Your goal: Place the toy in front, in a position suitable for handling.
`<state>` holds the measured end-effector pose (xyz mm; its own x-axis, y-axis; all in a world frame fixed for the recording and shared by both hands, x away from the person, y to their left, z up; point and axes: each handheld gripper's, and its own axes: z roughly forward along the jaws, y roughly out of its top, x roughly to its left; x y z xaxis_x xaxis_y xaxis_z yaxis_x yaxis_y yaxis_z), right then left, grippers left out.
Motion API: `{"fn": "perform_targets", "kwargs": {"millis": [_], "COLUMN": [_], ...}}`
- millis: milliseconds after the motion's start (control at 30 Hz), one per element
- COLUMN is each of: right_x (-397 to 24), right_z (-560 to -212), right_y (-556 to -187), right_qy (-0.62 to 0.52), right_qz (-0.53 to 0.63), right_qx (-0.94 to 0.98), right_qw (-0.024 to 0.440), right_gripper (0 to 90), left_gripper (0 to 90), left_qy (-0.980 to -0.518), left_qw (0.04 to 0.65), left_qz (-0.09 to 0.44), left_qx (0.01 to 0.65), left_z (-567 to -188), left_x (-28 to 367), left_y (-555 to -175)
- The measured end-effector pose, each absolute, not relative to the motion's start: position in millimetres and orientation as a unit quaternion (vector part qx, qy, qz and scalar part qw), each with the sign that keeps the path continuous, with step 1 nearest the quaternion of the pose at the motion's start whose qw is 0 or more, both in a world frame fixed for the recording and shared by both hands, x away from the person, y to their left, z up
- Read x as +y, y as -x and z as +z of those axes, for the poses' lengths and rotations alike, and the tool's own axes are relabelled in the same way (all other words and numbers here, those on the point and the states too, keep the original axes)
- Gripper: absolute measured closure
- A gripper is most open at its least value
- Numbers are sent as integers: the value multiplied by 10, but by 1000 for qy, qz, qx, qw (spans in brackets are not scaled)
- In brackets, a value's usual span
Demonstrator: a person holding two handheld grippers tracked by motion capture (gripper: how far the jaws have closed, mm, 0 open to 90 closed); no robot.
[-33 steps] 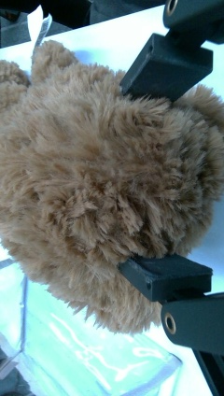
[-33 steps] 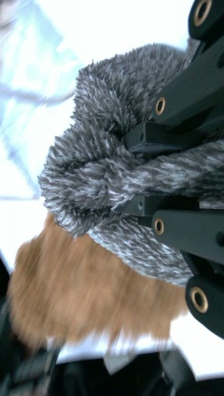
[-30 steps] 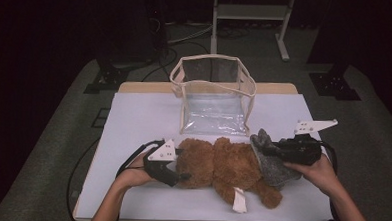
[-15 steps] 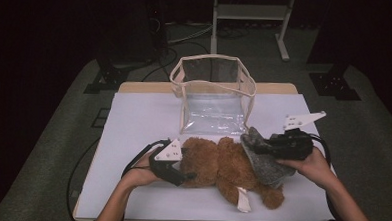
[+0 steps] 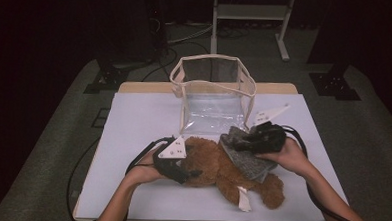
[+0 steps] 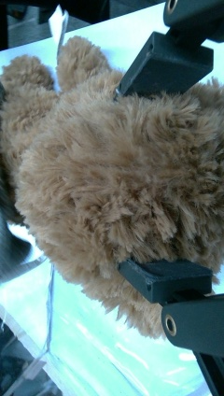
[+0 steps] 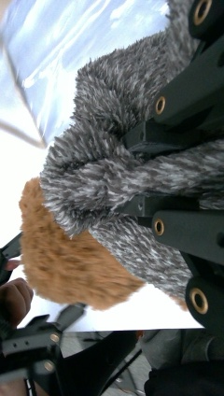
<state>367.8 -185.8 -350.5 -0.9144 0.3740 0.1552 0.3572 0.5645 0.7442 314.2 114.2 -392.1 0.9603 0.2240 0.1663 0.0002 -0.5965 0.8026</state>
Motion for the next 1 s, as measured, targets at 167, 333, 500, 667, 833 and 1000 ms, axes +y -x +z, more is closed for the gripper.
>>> {"fn": "perform_targets", "kwargs": {"millis": [167,333,500,667,833,1000], "right_x": [-1425,-1467,-1887,-2322,-2477,-2188], "right_z": [-3577,-3589,-3648,-3692,-3592,-3493], "right_y": [-3847,-3928,-3921,-3771,-3545,-3399], "right_qy": [-186,-194,-235,-274,-270,-220], "right_qz": [390,374,386,415,442,445], "right_qx": [902,907,892,867,855,867], "right_qw": [-1,6,16,18,31,39], "right_gripper": [732,733,733,733,733,731], "left_gripper": [249,251,251,248,245,244], "left_qy": [-898,-897,-898,-890,-883,-878], "left_qw": [414,415,415,432,446,452], "left_qz": [143,144,142,135,127,130], "left_qx": [45,42,40,53,66,83], "left_z": [-3948,-3952,-3944,-3939,-3952,-3954], "left_x": [1126,1135,1158,1176,1172,1154], "left_y": [-3042,-3026,-3042,-3078,-3126,-3143]}}
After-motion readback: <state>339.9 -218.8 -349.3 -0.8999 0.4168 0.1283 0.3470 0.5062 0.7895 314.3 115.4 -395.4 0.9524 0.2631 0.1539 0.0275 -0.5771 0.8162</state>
